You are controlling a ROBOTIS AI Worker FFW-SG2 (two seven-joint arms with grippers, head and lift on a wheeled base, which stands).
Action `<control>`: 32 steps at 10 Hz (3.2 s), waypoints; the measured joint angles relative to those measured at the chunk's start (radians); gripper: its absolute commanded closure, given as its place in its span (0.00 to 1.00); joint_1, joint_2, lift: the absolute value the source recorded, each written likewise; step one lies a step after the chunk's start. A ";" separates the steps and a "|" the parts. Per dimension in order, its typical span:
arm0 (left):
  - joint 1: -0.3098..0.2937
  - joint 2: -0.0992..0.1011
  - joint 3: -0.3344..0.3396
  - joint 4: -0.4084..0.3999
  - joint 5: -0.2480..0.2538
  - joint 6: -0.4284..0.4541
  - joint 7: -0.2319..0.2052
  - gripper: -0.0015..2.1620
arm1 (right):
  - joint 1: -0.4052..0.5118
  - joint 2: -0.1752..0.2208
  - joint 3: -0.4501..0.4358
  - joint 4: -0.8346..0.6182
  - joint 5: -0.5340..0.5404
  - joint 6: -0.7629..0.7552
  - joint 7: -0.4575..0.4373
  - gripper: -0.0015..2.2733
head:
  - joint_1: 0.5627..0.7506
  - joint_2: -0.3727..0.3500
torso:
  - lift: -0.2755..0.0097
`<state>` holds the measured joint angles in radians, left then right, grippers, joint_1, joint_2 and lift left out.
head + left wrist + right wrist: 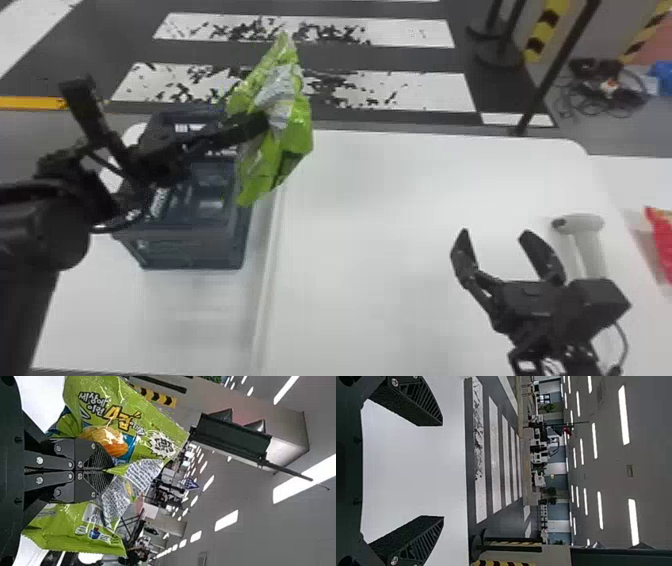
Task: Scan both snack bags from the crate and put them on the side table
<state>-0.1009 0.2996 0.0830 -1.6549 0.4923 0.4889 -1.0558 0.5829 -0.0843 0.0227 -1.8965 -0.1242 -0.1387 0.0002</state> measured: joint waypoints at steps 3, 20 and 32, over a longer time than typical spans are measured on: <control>-0.004 -0.116 -0.149 -0.052 -0.146 0.039 0.097 0.99 | 0.006 0.000 -0.008 -0.013 -0.006 -0.003 -0.010 0.04 | 0.70 0.24 | 0.66; 0.102 -0.219 -0.351 -0.066 -0.389 -0.014 0.430 0.03 | 0.028 0.000 -0.046 -0.049 -0.048 -0.028 -0.055 0.04 | 0.70 0.03 | 0.66; 0.619 -0.170 0.236 -0.410 -0.194 -0.410 0.502 0.04 | 0.011 -0.022 0.021 -0.105 0.011 0.162 0.096 0.99 | 0.70 0.68 | 0.66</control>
<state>0.5177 0.1293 0.3185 -2.0649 0.2986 0.0789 -0.5542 0.5936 -0.1064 0.0441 -2.0012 -0.1130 0.0238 0.0964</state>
